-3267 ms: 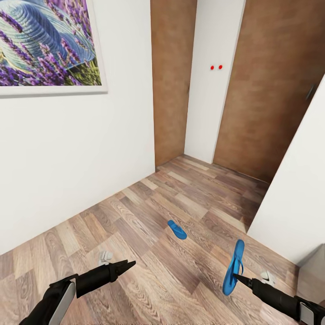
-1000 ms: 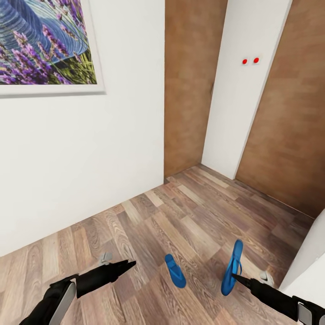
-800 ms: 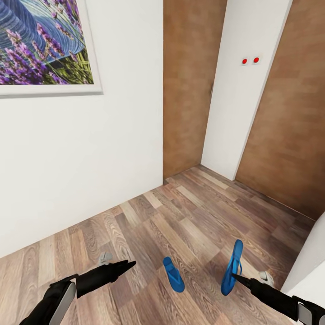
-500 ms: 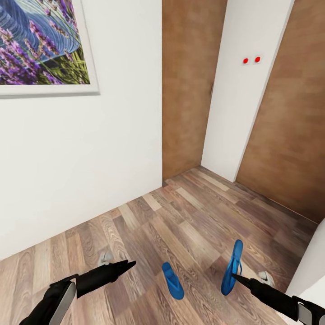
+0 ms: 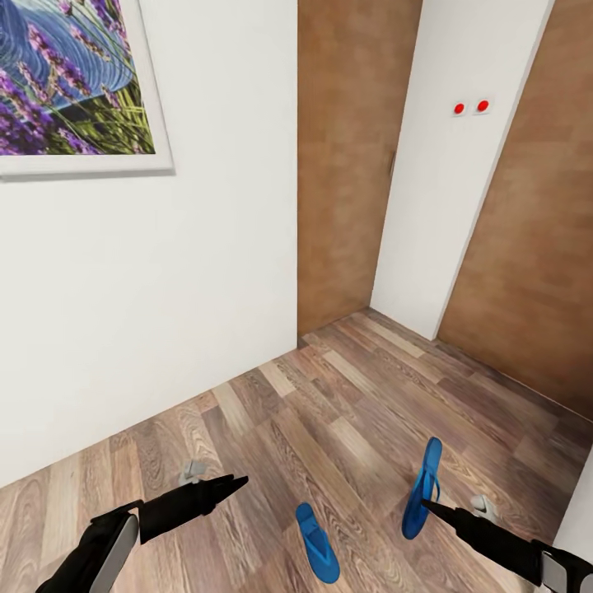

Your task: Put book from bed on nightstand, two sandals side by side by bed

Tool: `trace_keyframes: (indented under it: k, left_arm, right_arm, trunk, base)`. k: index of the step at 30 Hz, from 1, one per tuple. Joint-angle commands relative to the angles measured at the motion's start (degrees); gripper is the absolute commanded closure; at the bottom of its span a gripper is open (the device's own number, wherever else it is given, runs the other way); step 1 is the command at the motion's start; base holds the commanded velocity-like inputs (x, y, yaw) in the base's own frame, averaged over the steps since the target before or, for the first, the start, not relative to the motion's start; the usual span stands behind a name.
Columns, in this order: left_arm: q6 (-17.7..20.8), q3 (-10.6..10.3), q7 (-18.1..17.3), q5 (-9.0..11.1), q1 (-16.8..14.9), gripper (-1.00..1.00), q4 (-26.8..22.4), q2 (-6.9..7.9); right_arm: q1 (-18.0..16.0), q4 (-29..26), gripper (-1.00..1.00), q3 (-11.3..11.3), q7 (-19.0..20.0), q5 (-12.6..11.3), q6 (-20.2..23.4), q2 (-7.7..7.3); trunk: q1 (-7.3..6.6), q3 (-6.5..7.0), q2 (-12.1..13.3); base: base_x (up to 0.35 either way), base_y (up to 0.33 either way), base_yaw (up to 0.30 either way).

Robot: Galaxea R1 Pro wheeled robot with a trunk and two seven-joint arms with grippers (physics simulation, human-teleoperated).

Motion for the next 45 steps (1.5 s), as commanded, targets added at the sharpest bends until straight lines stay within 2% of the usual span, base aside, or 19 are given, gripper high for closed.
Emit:
trace_keyframes:
  k: [1, 19, 26, 45]
  left_arm:
    - [0.49, 0.01, -0.09, 0.31, -0.03, -1.0, 0.01, 0.01]
    - [0.46, 0.01, -0.12, 0.31, -0.03, -1.0, 0.01, 0.03]
    - [0.52, -0.06, -0.07, 0.31, -0.03, -1.0, 0.01, 0.01]
    - [0.45, -0.07, -0.06, 0.31, -0.03, -1.0, 0.01, -0.33]
  right_arm:
    - [-0.08, 0.15, 1.0, 0.4, 0.19, -0.65, 0.7, 0.02]
    - [-0.08, 0.15, 1.0, 0.4, 0.19, -0.65, 0.7, 0.06]
    - [-0.08, 0.15, 1.0, 0.4, 0.19, -0.65, 0.7, 0.06]
    - [-0.08, 0.15, 1.0, 0.4, 0.19, -0.65, 0.7, 0.06]
  trunk:
    - [0.0, -0.05, -0.02]
    - [0.0, -0.05, -0.02]
    - [0.0, -0.05, -0.02]
    - [0.0, -0.05, -0.02]
  base:
    - [0.027, 0.0, 0.165]
    - [0.004, 0.0, 0.274]
    - [0.146, -0.127, 0.259]
    - [0.06, -0.136, 0.017]
